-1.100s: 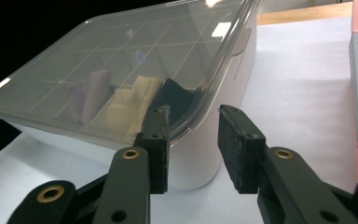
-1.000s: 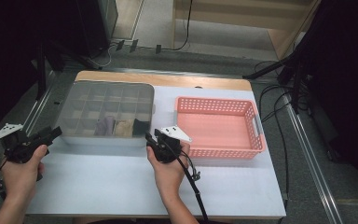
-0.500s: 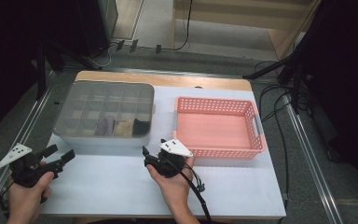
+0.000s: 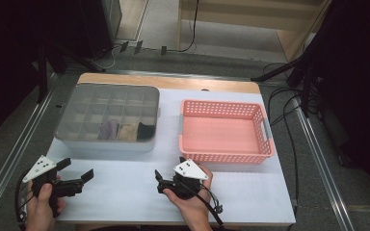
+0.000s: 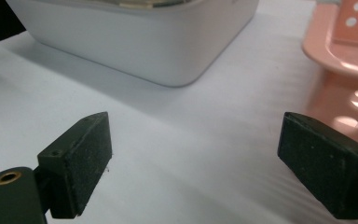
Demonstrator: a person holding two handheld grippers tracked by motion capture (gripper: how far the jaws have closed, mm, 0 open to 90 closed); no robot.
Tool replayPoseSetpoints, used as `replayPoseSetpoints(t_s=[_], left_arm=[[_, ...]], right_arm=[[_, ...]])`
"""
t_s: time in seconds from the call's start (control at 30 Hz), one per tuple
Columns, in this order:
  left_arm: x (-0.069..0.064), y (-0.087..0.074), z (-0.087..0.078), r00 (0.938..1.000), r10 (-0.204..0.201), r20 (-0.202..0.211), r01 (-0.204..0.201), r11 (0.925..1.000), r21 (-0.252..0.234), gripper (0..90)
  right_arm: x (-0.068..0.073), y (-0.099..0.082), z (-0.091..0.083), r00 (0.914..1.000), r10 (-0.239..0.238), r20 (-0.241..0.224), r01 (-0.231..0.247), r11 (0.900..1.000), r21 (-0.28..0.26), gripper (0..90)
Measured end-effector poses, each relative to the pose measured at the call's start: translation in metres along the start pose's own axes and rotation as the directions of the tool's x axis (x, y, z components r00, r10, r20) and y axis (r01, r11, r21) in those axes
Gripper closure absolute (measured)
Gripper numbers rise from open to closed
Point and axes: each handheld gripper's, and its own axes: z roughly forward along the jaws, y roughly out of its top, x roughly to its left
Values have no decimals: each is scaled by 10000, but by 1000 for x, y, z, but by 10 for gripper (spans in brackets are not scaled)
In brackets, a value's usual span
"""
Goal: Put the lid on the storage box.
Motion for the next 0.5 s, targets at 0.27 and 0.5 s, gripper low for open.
replayPoseSetpoints(t_s=[0.27, 0.5], left_arm=[[-23, -1, 19, 9979, 633, 153, -637, 9977, 230, 0], [-39, -1, 32, 9938, 1009, 472, -1032, 9935, 485, 0]], right_arm=[[-18, -10, -12, 9996, 210, 163, -215, 9993, 299, 78], [-30, -15, -22, 9992, 56, 400, -81, 9981, 614, 70]])
